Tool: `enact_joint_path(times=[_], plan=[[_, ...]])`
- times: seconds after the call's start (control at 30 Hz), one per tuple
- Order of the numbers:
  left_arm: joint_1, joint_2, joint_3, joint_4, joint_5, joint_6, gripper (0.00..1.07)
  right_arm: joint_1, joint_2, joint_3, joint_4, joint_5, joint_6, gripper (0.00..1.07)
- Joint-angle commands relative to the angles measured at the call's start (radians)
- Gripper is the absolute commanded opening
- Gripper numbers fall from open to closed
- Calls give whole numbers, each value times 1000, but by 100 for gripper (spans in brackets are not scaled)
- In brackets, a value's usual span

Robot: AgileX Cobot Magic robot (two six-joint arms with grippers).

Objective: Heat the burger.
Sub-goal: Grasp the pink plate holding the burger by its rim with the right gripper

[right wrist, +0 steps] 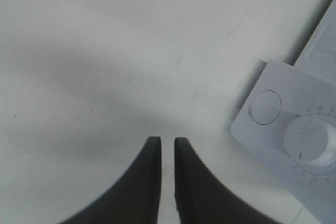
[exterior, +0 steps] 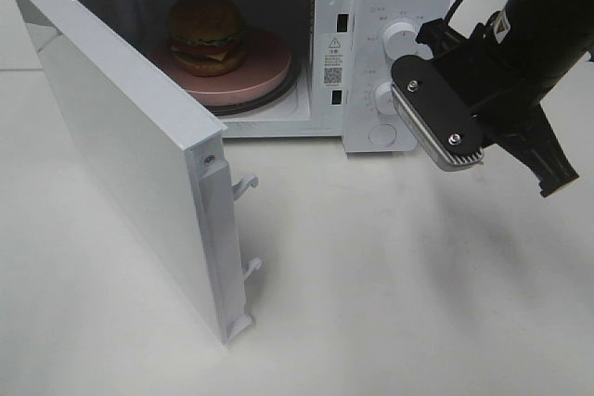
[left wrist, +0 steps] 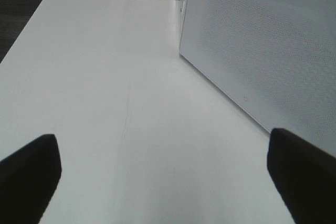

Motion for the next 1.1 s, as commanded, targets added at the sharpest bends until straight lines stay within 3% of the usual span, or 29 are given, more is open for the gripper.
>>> enact_joint_path(times=[0.03, 0.2, 0.3, 0.37, 0.4, 0.47, 0.5, 0.53, 0.6, 0.63, 1.1], plan=[[0, -22, 2, -7, -7, 0, 100, -1, -6, -6, -7, 2, -16, 14], [0, -22, 2, -7, -7, 0, 100, 3, -6, -6, -12, -47, -16, 18], [0, -22, 2, -7, -7, 0, 100, 25, -6, -6, -17, -94, -16, 25], [0, -22, 2, -7, -7, 0, 100, 39, -5, -6, -15, -164, 0, 40], [0, -22, 2, -7, -7, 0, 100, 39, -5, -6, -15, -164, 0, 40], [0, -22, 2, -7, -7, 0, 100, 45, -2, -6, -15, -211, 59, 59], [0, -22, 2, -7, -7, 0, 100, 45, -2, -6, -15, -211, 59, 59], [0, -22, 2, -7, -7, 0, 100, 45, 9, -6, -15, -217, 87, 70], [0, -22, 2, -7, -7, 0, 100, 45, 17, -6, -15, -222, 91, 76], [0, -22, 2, -7, -7, 0, 100, 45, 32, -7, -15, -230, 99, 84], [0, -22, 2, -7, -7, 0, 100, 110, 176, -153, -10, -261, 170, 86]])
